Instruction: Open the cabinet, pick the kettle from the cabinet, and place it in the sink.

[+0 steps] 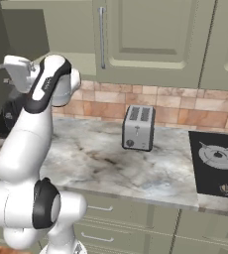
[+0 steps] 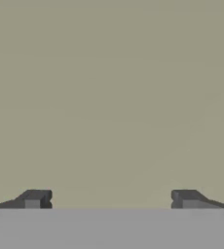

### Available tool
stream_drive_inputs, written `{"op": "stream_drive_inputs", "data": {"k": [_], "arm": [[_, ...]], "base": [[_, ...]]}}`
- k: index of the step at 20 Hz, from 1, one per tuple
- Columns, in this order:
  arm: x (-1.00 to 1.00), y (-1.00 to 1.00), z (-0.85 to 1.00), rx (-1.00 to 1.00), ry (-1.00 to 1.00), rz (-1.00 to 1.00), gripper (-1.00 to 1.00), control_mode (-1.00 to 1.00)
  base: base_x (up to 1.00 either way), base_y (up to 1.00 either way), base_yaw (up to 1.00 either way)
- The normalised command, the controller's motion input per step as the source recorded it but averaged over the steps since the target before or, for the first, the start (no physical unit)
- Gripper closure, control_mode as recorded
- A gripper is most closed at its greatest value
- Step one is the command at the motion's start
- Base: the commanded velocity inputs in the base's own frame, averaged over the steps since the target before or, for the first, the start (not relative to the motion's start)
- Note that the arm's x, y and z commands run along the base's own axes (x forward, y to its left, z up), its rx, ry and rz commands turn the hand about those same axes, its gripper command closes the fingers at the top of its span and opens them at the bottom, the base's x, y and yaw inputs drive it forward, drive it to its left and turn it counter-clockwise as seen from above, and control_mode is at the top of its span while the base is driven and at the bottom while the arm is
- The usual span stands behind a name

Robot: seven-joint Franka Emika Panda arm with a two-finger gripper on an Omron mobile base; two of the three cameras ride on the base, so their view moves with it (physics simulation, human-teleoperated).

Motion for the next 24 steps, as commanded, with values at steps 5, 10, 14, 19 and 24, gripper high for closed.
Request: {"op": "stream_drive_inputs", "data": {"k": [5,10,14,19,24], "arm": [[-0.16,0.55,0.0,-0.11,-0.1,0.0,-1.0,-1.0],[-0.12,0.58,0.0,-0.13,-0.1,-0.01,-1.0,-1.0],[-0.06,0.45,-0.02,-0.07,-0.08,-0.04,-1.0,-1.0],[-0.03,0.38,-0.07,-0.02,-0.09,-0.05,-1.0,-1.0],[0.0,0.04,-0.06,0.0,-0.06,-0.04,-1.0,-1.0]], "base": [[0.0,0.0,0.0],[0.0,0.0,0.0],[0.0,0.0,0.0],[0.0,0.0,0.0],[0.0,0.0,0.0]]}}
